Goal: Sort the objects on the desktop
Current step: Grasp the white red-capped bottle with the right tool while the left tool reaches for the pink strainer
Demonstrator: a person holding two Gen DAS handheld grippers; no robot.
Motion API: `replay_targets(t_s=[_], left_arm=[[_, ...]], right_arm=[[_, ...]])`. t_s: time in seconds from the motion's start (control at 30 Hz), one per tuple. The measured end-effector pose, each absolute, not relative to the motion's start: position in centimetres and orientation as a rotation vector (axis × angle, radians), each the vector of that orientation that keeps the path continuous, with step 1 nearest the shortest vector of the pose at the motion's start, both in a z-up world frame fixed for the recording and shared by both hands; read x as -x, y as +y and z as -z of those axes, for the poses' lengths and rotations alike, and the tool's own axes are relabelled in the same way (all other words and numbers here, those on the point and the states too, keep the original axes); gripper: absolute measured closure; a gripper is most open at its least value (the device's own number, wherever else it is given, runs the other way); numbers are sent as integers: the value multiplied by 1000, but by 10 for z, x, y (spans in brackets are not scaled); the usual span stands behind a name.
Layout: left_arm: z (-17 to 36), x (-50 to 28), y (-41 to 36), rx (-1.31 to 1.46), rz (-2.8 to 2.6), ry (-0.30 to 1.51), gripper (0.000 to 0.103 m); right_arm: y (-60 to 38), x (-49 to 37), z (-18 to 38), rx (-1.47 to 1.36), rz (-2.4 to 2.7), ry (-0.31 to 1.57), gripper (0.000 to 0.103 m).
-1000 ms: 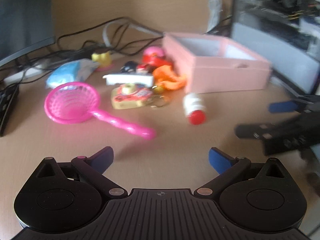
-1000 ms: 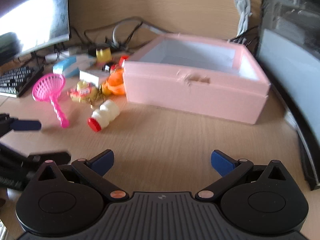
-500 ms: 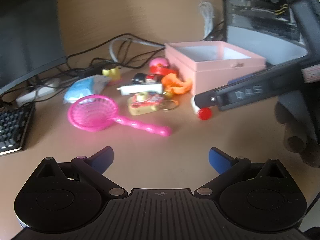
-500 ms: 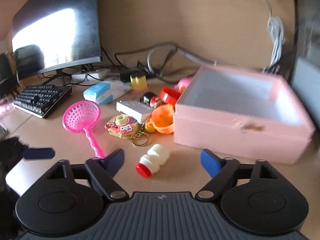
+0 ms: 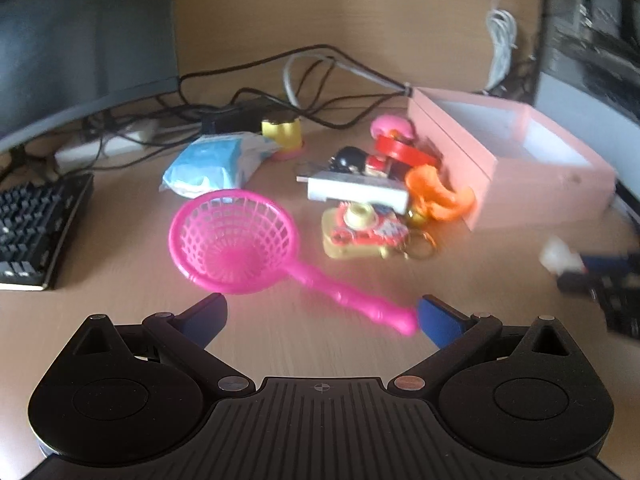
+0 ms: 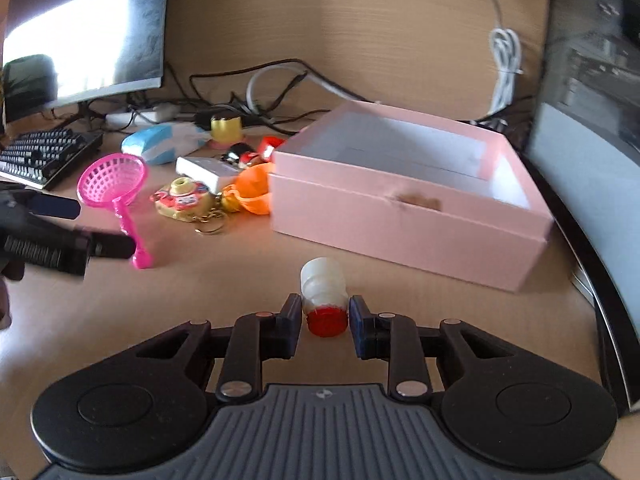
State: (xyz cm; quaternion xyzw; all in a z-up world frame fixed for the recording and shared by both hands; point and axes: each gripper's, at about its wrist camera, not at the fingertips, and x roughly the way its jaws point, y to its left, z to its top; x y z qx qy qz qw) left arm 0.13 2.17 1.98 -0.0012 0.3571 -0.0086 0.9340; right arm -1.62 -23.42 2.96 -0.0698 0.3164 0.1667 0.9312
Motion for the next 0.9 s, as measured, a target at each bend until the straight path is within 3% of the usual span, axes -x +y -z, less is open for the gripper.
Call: replay_targets(t_s=[0.07,0.17,0.37,0.47,0.7,0.9], left_arm=[[-21,-9,23,21,25,731,0],[-19,-19,24,-5,10,732,0],[-21,-13,42,-240,-25,704,0],[-27,-5,61,-324,-71,668,0],[-28,-12,90,-100,12,718,0],[-16,-41,67,-135,53,723,0]], right_arm=[[-241,17,-28,111,-327,635,53],[-246,18,-32,71,-319,586,35],[-251,17,-35,43,-310,579,26],[-251,17,-34,41,-313,577,26],[-250,19,-34,52,-329,561,26],[-247,13,-32,63,-335,602,30]])
